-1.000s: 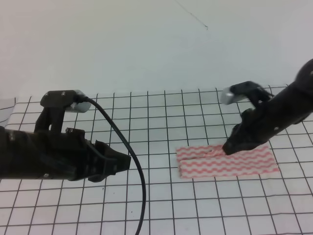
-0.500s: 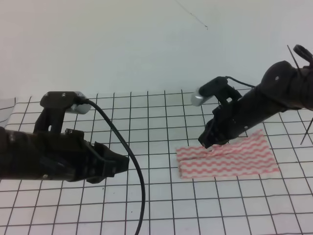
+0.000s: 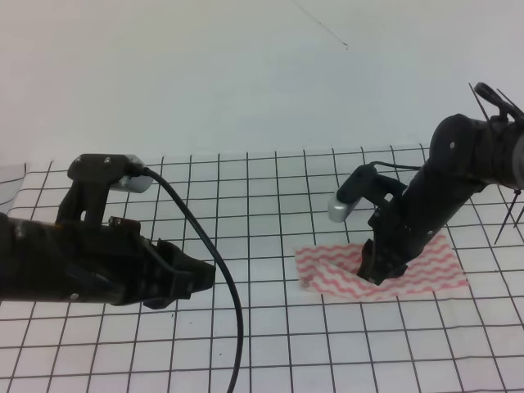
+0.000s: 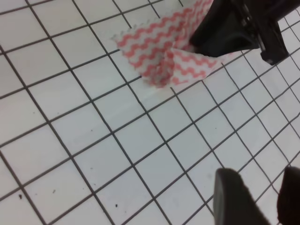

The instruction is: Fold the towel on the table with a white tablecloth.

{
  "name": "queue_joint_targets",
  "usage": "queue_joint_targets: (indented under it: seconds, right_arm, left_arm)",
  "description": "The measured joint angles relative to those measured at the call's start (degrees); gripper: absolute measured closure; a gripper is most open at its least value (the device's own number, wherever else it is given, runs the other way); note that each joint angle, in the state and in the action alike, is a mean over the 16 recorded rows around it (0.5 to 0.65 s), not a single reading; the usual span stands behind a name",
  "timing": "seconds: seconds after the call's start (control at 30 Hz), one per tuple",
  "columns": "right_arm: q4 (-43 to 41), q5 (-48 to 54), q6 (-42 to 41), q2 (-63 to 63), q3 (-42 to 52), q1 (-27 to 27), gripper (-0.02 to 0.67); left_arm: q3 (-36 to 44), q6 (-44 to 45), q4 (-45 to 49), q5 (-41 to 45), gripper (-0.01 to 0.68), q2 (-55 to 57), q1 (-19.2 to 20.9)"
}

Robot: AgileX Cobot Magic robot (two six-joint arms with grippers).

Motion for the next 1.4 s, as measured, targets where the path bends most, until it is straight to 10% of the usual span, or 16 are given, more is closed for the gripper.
queue_joint_targets:
  seconds: [0.3, 0.83, 1.4]
  right_arm:
    - [-1.3, -2.1, -1.3, -0.6, -0.1, 0.0, 0.361]
    - [6.3, -0.1, 3.8, -13.8, 1.0, -0.1, 0.625]
    - [6.1, 0.2, 8.3, -29.1, 13.1, -0.1, 0.645]
  left_arm:
    - [-0.2, -0.2, 0.1, -0.1, 0.466, 0.5, 0.0]
    - [-13.9, 4.7, -6.9, 8.6, 0.481, 19.0, 0.0]
    - [-33.4, -4.8, -15.5, 21.1, 0.422, 45.2, -0.2]
